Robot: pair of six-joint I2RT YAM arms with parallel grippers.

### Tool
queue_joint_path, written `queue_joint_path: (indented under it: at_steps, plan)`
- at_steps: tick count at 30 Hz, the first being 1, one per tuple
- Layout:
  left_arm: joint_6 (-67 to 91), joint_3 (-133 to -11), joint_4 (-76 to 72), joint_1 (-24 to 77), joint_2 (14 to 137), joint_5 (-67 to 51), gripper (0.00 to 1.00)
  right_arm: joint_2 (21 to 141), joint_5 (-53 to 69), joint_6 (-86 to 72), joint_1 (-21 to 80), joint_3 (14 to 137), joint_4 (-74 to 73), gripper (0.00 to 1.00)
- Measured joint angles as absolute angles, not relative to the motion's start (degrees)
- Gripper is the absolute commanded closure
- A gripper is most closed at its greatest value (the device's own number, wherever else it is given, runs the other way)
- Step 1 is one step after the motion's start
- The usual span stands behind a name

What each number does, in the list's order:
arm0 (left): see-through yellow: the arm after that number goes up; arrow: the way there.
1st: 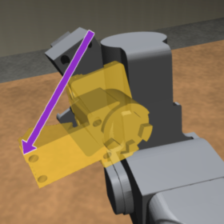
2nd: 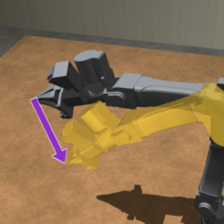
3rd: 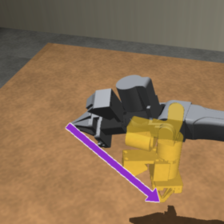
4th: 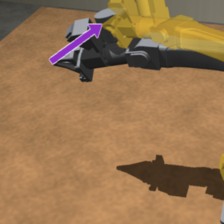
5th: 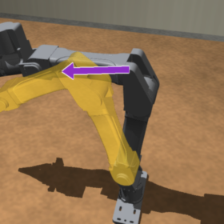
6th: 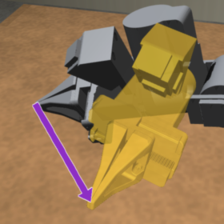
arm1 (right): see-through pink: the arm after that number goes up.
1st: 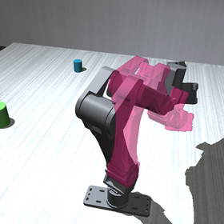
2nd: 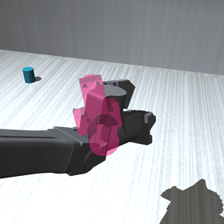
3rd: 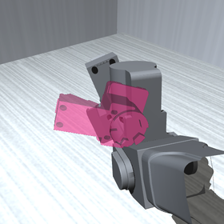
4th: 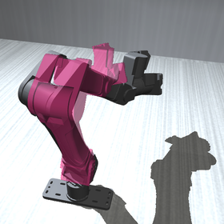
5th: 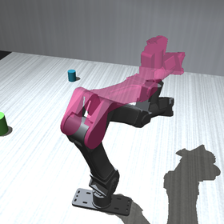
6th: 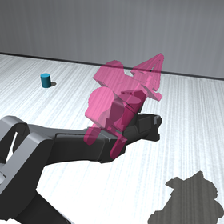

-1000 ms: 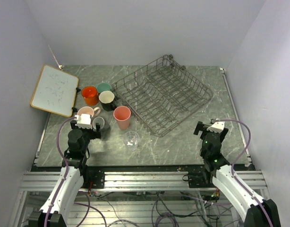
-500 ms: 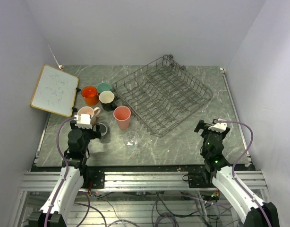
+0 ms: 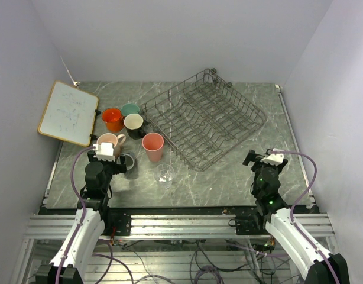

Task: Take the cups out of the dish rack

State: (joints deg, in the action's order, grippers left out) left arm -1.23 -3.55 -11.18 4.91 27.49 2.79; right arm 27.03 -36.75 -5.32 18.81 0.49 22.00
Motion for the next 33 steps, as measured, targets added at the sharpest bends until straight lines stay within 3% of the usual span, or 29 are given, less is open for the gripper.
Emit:
queue_joint_path:
  at_steps: [16, 25, 33]
  plan:
    - [-1.96, -4.60, -10.09, 4.91, 29.08, 1.32, 0.00, 27.03, -36.69, -5.30, 18.81, 0.49, 21.98, 0.00]
    - [-4.03, -20.99, -4.19, 4.84, 49.82, -0.82, 0.01, 26.74, -36.62, -5.30, 18.81, 0.49, 22.00, 0.00]
    - [-7.75, -35.35, 2.74, 4.84, 57.95, -6.90, 0.01, 26.76, -36.62, -5.30, 18.81, 0.49, 21.98, 0.00]
